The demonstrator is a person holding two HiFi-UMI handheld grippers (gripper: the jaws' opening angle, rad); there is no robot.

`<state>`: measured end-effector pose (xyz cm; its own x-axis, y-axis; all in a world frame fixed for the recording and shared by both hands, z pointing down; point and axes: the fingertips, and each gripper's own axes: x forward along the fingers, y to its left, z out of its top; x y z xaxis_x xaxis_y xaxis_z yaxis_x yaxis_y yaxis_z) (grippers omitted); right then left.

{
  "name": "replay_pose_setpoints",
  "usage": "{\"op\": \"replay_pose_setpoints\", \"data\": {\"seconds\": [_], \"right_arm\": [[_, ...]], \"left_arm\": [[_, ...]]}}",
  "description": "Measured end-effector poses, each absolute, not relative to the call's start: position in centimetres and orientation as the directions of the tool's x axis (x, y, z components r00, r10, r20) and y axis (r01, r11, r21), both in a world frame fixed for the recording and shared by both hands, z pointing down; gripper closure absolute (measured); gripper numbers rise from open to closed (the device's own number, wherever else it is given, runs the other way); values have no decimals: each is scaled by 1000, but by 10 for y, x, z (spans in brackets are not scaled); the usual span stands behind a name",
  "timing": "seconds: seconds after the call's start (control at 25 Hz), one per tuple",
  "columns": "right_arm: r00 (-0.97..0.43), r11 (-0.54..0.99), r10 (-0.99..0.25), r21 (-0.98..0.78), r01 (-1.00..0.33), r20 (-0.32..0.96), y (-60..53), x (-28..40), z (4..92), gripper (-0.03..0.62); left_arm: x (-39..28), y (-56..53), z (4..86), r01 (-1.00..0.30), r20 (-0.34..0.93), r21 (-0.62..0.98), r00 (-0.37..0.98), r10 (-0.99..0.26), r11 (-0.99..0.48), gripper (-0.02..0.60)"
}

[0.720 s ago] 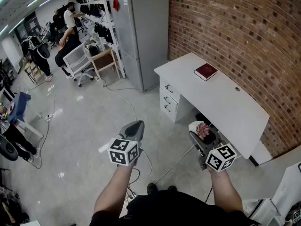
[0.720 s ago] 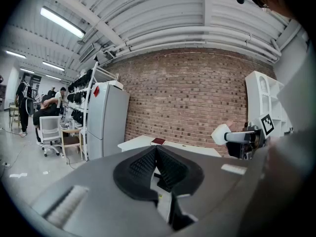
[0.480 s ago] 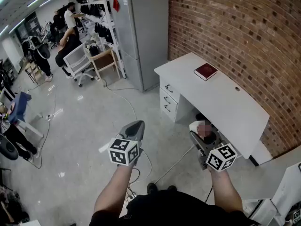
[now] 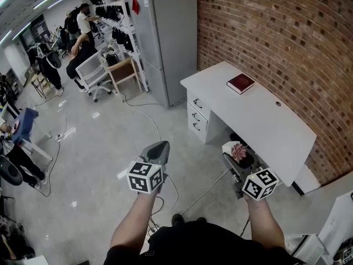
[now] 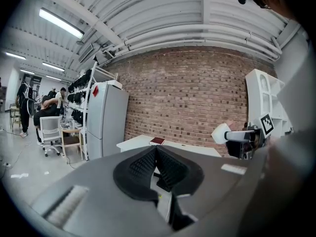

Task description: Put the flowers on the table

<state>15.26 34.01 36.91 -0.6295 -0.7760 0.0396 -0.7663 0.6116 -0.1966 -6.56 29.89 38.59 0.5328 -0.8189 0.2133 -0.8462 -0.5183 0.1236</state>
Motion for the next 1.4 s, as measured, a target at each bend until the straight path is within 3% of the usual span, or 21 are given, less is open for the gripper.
{"op": "replay_pose_setpoints", "data": {"seconds": [0.68, 1.4], "right_arm": [[-628, 614, -778, -207, -761, -1, 360, 204, 359, 326], [-645, 616, -763, -244, -749, 55, 267, 177, 386, 326]], "left_arm": [[-22, 316, 379, -844, 193, 103, 537, -822, -527, 571], [-51, 227, 402, -848, 215, 139, 529, -821, -511, 571]]}}
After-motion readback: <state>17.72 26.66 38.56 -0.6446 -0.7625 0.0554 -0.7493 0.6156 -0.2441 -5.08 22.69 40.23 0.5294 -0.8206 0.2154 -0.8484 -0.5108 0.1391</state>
